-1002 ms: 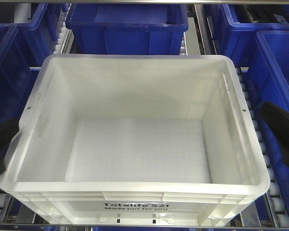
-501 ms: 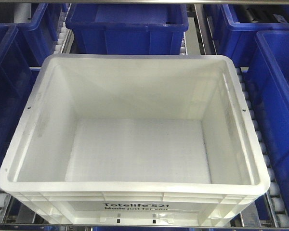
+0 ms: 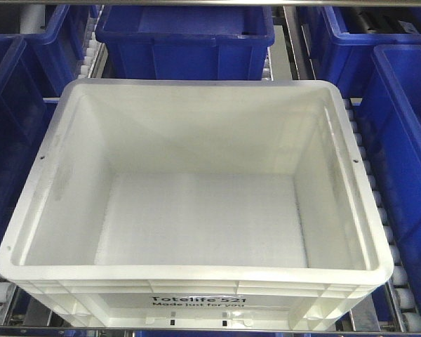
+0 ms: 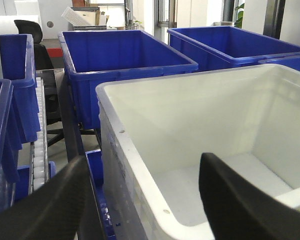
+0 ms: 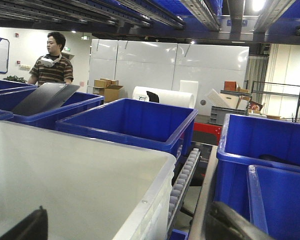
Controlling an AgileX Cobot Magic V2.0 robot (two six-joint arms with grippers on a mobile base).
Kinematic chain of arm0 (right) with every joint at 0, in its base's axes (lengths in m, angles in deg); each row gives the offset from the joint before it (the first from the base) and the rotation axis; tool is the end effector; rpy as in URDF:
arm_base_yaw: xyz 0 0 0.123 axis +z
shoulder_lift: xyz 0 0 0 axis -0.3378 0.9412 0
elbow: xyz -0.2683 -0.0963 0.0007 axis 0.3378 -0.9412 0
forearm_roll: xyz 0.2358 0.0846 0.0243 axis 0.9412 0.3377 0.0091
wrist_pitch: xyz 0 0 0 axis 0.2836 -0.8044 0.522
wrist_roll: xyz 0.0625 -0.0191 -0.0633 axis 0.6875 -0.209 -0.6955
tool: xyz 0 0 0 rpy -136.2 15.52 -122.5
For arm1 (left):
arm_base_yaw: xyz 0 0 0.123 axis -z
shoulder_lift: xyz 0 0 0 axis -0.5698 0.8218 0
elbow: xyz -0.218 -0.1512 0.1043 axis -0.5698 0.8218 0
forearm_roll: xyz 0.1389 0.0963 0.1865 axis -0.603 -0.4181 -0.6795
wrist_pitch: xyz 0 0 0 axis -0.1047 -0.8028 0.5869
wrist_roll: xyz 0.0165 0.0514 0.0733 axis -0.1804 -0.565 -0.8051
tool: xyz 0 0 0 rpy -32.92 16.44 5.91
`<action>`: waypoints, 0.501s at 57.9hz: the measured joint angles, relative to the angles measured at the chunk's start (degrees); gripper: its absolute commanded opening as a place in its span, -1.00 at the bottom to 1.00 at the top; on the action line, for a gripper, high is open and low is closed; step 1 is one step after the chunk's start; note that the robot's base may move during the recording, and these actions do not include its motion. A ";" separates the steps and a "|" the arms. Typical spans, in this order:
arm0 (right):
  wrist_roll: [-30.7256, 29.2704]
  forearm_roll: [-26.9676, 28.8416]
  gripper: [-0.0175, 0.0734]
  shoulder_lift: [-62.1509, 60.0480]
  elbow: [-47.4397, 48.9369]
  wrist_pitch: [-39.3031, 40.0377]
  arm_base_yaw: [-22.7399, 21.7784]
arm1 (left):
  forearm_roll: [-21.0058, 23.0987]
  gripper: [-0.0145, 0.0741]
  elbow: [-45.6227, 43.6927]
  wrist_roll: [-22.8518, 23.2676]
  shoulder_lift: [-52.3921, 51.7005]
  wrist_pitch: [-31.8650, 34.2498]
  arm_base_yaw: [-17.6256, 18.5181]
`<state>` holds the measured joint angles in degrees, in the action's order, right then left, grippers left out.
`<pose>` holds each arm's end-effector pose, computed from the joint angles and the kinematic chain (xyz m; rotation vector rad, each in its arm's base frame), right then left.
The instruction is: Move bin from left to right shelf
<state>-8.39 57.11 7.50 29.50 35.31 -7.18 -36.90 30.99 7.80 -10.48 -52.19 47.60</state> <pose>0.0267 0.0197 0.2841 -0.3542 1.4554 0.2078 0.0308 -0.0183 0.2893 0.2408 1.5981 -0.3015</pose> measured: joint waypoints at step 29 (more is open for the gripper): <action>-0.01 -0.19 -0.65 0.00 0.00 0.00 0.00 | 0.00 -0.69 0.00 -0.17 0.00 -0.02 0.00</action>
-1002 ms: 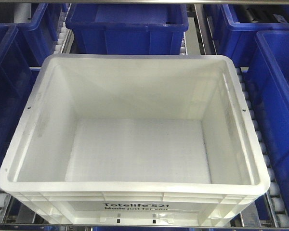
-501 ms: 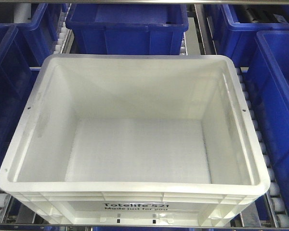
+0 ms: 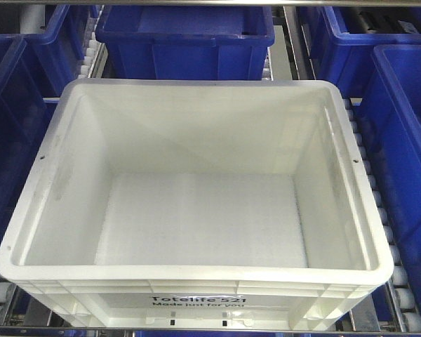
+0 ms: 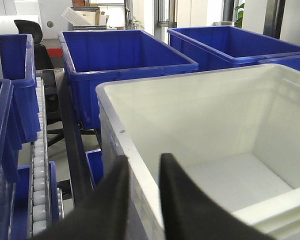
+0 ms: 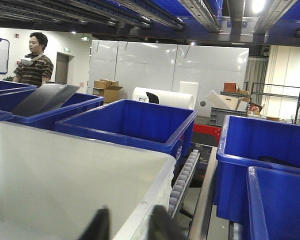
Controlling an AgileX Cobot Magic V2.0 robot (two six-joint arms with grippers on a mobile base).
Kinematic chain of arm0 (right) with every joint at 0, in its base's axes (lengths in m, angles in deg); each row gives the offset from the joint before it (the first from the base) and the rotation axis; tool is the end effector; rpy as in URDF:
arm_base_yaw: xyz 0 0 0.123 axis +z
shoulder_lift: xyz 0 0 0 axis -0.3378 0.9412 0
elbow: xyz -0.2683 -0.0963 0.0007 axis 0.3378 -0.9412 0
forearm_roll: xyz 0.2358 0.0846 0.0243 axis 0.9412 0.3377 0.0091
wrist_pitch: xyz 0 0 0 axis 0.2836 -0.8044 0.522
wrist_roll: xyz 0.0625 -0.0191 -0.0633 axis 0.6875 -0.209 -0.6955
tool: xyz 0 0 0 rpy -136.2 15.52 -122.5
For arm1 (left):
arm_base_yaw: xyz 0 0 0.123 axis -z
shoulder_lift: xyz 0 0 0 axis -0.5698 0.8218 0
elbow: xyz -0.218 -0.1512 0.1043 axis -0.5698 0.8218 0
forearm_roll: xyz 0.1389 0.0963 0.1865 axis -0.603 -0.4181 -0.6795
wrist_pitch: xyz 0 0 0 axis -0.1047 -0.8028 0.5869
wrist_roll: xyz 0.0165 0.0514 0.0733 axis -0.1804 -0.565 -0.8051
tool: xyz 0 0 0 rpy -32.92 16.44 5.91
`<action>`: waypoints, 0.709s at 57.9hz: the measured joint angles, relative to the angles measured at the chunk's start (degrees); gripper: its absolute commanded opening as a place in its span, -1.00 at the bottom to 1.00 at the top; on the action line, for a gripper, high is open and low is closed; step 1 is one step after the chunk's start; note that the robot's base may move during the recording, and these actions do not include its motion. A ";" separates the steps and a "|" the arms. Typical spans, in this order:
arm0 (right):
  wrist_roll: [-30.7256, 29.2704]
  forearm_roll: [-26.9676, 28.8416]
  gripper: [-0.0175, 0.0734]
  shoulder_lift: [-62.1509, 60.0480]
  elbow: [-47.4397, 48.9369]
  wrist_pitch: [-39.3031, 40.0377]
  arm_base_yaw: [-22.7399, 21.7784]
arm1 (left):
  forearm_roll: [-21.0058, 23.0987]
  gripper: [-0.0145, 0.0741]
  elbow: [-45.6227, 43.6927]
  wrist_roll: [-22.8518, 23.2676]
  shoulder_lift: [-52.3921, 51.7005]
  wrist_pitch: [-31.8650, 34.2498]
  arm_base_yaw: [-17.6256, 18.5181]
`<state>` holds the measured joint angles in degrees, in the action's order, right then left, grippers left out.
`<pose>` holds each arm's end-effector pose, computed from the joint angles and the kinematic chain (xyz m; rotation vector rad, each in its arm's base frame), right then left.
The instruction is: Move bin from left to right shelf
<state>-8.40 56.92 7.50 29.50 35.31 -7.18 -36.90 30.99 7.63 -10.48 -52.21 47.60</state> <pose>0.0268 0.0196 0.2841 -0.3559 1.4554 0.2043 0.0308 -0.0183 0.2893 0.2433 1.5979 -0.2992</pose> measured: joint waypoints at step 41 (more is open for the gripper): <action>0.00 0.23 -0.63 0.00 0.00 -0.40 0.00 | 0.00 -0.69 0.00 -0.48 0.00 -2.02 0.00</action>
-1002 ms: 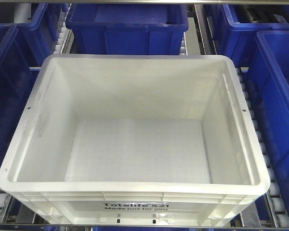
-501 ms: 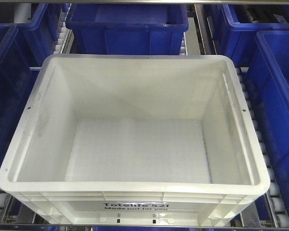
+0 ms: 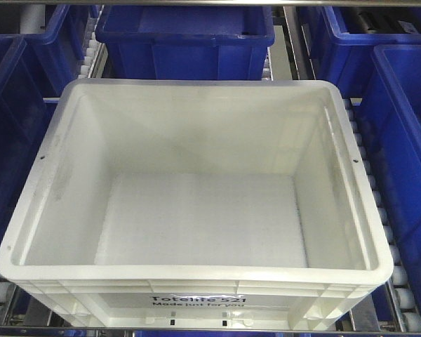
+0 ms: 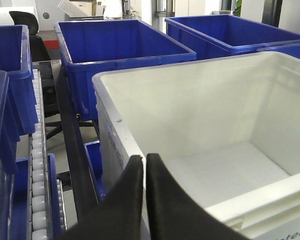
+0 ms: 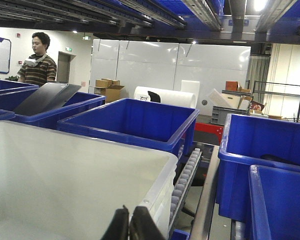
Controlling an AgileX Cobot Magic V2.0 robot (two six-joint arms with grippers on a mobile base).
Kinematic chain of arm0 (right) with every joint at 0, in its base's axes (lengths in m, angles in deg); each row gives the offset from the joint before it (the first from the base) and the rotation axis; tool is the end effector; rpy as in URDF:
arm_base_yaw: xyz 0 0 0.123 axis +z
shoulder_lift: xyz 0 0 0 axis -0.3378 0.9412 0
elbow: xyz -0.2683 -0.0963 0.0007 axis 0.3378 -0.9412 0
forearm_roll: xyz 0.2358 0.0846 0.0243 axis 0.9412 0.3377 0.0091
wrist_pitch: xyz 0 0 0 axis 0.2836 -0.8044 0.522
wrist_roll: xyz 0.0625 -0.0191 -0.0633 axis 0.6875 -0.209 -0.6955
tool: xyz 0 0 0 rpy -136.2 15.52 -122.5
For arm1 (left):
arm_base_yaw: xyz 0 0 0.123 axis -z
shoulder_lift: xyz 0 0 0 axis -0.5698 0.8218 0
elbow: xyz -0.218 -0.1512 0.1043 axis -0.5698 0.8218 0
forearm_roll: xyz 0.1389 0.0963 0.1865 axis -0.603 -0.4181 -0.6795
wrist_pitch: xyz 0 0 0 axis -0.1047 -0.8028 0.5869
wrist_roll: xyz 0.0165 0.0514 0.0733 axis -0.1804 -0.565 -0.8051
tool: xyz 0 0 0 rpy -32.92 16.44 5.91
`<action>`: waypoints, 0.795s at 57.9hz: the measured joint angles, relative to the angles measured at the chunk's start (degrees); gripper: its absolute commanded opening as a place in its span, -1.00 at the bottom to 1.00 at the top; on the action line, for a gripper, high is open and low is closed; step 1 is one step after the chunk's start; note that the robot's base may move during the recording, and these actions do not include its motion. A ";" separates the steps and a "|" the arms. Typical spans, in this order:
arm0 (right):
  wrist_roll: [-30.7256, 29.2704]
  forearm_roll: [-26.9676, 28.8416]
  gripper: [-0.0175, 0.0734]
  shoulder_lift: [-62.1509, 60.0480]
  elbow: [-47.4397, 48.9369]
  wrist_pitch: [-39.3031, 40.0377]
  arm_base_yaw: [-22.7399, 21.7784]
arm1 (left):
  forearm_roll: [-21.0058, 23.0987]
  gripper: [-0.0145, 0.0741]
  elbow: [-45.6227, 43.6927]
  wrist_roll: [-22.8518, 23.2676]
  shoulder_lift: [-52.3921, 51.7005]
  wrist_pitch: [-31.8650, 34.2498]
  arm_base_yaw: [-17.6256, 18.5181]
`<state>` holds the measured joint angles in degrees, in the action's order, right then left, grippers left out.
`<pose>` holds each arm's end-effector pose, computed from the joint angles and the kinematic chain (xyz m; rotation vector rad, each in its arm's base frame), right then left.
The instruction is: Move bin from left to right shelf
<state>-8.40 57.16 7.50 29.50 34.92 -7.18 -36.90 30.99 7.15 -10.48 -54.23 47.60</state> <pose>0.0267 0.0199 0.2836 -0.3576 1.4610 0.2101 0.0304 -0.0190 0.2862 0.2623 1.6295 -0.2962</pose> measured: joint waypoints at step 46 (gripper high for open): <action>0.00 0.00 -0.63 0.00 0.00 0.00 0.00 | -10.47 -0.69 0.00 7.31 0.00 3.07 0.00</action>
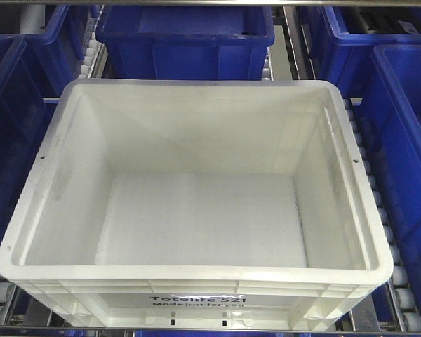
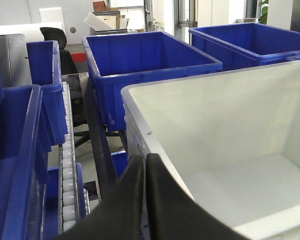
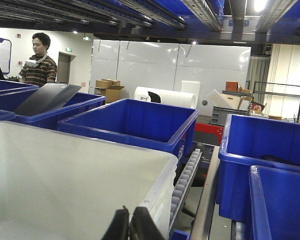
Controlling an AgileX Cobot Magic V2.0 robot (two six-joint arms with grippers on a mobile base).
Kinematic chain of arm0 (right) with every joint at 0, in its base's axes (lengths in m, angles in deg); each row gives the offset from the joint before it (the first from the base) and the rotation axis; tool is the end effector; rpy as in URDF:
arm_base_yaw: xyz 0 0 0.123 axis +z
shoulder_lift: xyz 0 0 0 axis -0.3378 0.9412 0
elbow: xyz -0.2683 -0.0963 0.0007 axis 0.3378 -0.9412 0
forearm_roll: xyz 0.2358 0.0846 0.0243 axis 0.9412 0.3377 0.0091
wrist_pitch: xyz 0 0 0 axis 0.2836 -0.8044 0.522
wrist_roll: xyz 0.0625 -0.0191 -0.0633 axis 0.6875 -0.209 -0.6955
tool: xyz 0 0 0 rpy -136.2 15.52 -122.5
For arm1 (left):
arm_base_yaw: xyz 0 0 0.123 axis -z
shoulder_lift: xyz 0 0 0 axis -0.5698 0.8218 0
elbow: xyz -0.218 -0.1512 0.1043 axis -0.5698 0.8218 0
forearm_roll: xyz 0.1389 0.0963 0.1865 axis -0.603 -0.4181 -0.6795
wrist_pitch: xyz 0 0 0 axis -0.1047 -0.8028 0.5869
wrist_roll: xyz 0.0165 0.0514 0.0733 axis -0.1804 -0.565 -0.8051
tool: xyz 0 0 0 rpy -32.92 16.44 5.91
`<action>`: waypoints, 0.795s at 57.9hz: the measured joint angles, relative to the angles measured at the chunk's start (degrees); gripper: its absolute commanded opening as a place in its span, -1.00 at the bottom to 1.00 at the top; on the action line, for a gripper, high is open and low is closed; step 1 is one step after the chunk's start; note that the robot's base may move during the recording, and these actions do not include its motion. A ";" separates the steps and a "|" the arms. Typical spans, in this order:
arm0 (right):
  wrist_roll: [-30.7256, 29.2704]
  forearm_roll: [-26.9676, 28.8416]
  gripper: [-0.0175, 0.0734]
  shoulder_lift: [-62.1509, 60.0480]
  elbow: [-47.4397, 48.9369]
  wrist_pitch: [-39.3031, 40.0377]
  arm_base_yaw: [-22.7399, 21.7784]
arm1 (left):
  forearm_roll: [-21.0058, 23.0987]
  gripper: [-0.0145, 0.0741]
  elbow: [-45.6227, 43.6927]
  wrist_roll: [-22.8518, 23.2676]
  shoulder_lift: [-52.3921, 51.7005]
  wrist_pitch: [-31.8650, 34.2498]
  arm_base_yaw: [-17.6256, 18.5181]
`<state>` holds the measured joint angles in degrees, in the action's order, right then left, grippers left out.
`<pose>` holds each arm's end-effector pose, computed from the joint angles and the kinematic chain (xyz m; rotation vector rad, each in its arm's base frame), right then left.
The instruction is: Move bin from left to right shelf
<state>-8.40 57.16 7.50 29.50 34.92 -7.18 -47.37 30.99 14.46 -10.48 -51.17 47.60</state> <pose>0.0267 0.0199 0.2836 -0.3576 1.4610 0.2101 0.0330 -0.0115 0.2897 0.2188 1.5926 -0.2005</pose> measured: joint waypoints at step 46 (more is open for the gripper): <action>0.00 0.15 -0.63 0.00 0.00 -0.42 0.00 | 0.43 -0.69 21.97 -1.67 -3.90 18.46 0.00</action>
<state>-8.40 57.31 7.50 29.50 34.50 -7.18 -46.94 52.96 12.79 -14.38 -32.71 47.60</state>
